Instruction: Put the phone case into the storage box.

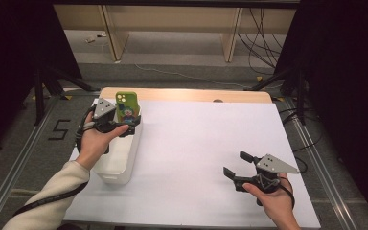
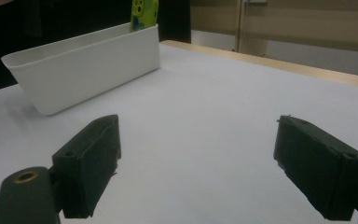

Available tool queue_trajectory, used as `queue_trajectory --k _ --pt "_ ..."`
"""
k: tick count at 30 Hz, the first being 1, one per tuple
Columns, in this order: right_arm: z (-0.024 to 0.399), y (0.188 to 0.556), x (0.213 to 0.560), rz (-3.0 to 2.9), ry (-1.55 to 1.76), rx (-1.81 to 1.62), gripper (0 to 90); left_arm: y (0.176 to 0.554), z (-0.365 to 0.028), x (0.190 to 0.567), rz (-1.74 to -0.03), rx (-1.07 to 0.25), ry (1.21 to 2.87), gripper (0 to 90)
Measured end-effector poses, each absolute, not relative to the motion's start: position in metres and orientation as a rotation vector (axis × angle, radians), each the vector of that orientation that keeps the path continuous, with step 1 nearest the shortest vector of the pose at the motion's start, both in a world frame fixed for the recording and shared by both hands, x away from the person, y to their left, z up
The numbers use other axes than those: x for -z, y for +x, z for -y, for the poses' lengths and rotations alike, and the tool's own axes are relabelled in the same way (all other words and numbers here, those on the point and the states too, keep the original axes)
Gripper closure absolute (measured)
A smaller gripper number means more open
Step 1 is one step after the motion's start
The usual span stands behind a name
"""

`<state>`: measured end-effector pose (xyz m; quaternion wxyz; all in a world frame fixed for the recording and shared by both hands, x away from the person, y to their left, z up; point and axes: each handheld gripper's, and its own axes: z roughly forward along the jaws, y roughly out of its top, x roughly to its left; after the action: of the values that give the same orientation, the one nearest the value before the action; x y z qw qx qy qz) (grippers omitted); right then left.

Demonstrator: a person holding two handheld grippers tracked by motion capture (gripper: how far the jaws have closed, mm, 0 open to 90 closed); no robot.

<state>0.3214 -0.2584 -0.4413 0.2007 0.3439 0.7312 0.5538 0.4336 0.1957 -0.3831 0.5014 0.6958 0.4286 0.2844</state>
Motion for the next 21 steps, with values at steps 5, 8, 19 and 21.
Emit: queue_trajectory --k 5,8,19,21 --pt "0.258 0.321 0.441 -2.041 0.958 -1.551 15.8 0.429 -0.197 0.383 -1.016 -0.710 1.694 0.7" --pt "0.258 0.321 0.441 -2.041 0.960 -1.550 15.8 0.425 -0.198 0.383 -1.004 -0.710 1.696 0.7" --pt "0.258 0.321 0.441 -2.040 0.958 -1.549 15.8 0.408 -0.200 0.384 -0.971 -0.668 1.686 1.2" --pt "0.258 0.321 0.441 -2.041 0.958 -1.547 15.8 0.405 -0.198 0.384 -0.963 -0.659 1.688 1.3"
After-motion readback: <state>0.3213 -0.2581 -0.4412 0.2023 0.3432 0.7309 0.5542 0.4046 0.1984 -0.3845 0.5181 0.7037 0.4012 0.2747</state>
